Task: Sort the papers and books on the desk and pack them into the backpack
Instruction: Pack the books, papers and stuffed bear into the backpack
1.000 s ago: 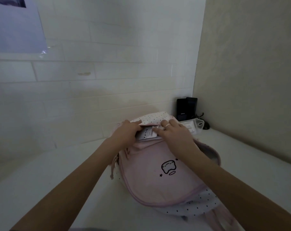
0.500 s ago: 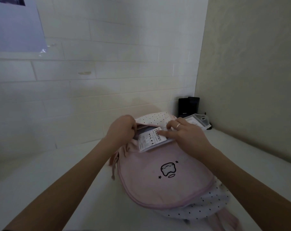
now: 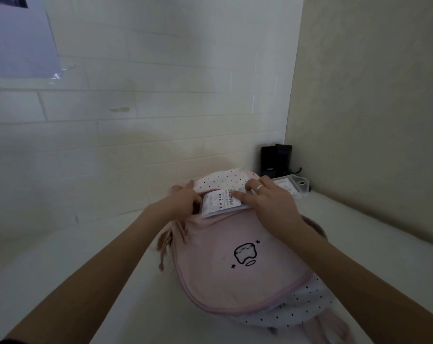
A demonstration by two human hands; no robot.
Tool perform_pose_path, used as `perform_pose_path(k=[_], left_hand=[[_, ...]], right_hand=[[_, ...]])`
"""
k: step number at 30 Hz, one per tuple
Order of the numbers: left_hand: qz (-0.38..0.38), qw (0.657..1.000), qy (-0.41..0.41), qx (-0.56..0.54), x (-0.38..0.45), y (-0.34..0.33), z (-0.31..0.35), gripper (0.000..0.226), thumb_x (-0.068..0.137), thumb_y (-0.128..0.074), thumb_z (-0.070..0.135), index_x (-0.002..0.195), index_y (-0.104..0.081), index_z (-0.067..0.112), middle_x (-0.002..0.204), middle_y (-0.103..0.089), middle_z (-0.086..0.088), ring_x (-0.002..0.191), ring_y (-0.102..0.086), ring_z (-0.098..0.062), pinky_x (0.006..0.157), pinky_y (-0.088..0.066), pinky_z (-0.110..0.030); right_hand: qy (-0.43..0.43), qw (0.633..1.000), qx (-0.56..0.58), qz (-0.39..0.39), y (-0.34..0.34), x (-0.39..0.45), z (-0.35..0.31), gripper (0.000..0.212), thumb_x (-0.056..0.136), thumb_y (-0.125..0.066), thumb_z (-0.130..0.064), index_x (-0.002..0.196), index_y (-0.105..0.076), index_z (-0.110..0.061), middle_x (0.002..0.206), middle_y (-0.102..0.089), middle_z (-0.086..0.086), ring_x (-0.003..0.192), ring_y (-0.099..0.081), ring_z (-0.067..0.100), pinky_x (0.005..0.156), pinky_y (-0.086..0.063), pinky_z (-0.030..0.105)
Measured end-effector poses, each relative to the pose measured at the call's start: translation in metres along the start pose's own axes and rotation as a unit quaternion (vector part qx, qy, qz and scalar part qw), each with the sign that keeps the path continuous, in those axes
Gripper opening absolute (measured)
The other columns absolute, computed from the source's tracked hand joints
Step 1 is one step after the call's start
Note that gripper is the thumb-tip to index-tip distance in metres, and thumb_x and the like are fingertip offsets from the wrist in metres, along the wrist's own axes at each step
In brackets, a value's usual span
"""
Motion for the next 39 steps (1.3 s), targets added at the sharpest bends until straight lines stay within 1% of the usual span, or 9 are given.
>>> perform_pose_path(k=[4, 9, 12, 15, 23, 29, 34, 37, 39], left_hand=[[0.084, 0.996, -0.012, -0.039, -0.011, 0.028, 0.004, 0.035, 0.08, -0.047, -0.005, 0.103, -0.071, 0.007, 0.134, -0.05, -0.024, 0.123, -0.05, -0.037, 0.096, -0.042, -0.035], [0.175, 0.981, -0.059, 0.06, -0.023, 0.048, 0.041, 0.044, 0.092, -0.05, 0.019, 0.136, -0.044, 0.014, 0.152, -0.032, -0.008, 0.124, -0.049, -0.03, 0.093, -0.045, -0.04], [0.165, 0.976, -0.116, 0.084, -0.024, 0.046, 0.058, 0.073, 0.081, -0.063, 0.047, 0.142, -0.032, 0.022, 0.137, -0.051, -0.001, 0.119, -0.055, -0.026, 0.095, -0.043, -0.041], [0.176, 0.968, -0.169, 0.053, -0.026, 0.043, 0.061, 0.072, 0.081, -0.066, 0.038, 0.142, -0.034, 0.017, 0.129, -0.057, -0.007, 0.113, -0.058, -0.03, 0.088, -0.046, -0.038], [0.163, 0.975, -0.148, 0.013, -0.023, 0.036, 0.06, 0.075, 0.088, -0.056, 0.034, 0.151, -0.016, 0.03, 0.159, -0.016, 0.011, 0.113, -0.058, -0.028, 0.082, -0.048, -0.037], [0.161, 0.978, -0.114, -0.061, -0.022, 0.029, 0.059, 0.068, 0.087, -0.047, 0.018, 0.147, -0.023, 0.039, 0.159, -0.004, 0.02, 0.105, -0.061, -0.03, 0.081, -0.049, -0.036], [0.14, 0.984, -0.102, -0.047, -0.027, 0.023, 0.061, 0.082, 0.086, -0.056, 0.036, 0.152, -0.006, 0.032, 0.161, 0.001, 0.014, 0.115, -0.056, -0.03, 0.082, -0.046, -0.034], [0.142, 0.986, -0.082, -0.02, -0.025, 0.016, 0.069, 0.085, 0.085, -0.051, 0.06, 0.152, -0.006, 0.032, 0.161, 0.003, 0.013, 0.137, -0.036, -0.026, 0.101, -0.04, -0.043], [0.126, 0.99, -0.062, 0.027, -0.02, 0.0, 0.075, 0.084, 0.082, -0.042, 0.072, 0.151, -0.007, 0.038, 0.161, 0.006, 0.009, 0.146, -0.012, -0.033, 0.112, -0.018, -0.059]], right_hand=[[-0.039, 0.997, -0.026, -0.063, -0.022, 0.008, -0.007, 0.055, 0.048, -0.086, -0.009, 0.1, -0.075, -0.025, 0.086, -0.068, 0.005, 0.072, -0.062, 0.027, 0.044, -0.046, 0.026], [-0.066, 0.991, -0.083, -0.076, -0.028, 0.021, -0.021, 0.032, 0.05, -0.08, -0.019, 0.082, -0.075, -0.024, 0.08, -0.067, 0.0, 0.067, -0.061, 0.023, 0.041, -0.045, 0.026], [-0.05, 0.991, -0.092, -0.082, -0.033, 0.034, -0.042, 0.019, 0.052, -0.075, -0.021, 0.07, -0.073, -0.023, 0.081, -0.067, -0.002, 0.064, -0.061, 0.021, 0.043, -0.042, 0.023], [-0.04, 0.995, -0.056, -0.075, -0.048, 0.033, -0.037, 0.022, 0.048, -0.084, -0.019, 0.066, -0.072, -0.021, 0.084, -0.069, 0.001, 0.063, -0.061, 0.024, 0.043, -0.044, 0.024], [-0.101, 0.965, 0.15, -0.188, -0.086, 0.024, -0.021, 0.032, 0.091, -0.057, -0.021, 0.121, -0.062, -0.011, 0.132, -0.05, 0.015, 0.12, -0.047, 0.035, 0.084, -0.049, 0.042], [-0.205, 0.846, 0.454, -0.188, -0.082, 0.02, -0.001, 0.018, 0.076, -0.061, -0.016, 0.09, -0.07, -0.009, 0.098, -0.065, 0.007, 0.09, -0.06, 0.02, 0.083, -0.049, 0.035], [-0.317, 0.921, 0.152, -0.164, -0.073, 0.013, 0.062, 0.053, 0.078, -0.065, -0.046, 0.111, -0.045, -0.009, 0.108, -0.053, 0.01, 0.1, -0.051, 0.029, 0.076, -0.043, 0.04], [-0.423, 0.858, 0.158, -0.244, -0.1, -0.007, 0.083, 0.072, 0.087, -0.052, -0.054, 0.136, -0.03, -0.006, 0.132, -0.043, 0.021, 0.118, -0.045, 0.039, 0.092, -0.04, 0.047], [-0.427, 0.837, 0.211, -0.269, -0.108, -0.013, 0.083, 0.049, 0.097, -0.042, -0.036, 0.132, -0.042, -0.002, 0.126, -0.05, 0.022, 0.113, -0.052, 0.04, 0.086, -0.044, 0.041]])
Point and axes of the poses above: each hand's wrist, its own x-axis towards the middle knuckle, its own y-axis out of the back of the hand, z = x × y, the point moved 10 cm from there along x, towards the middle knuckle
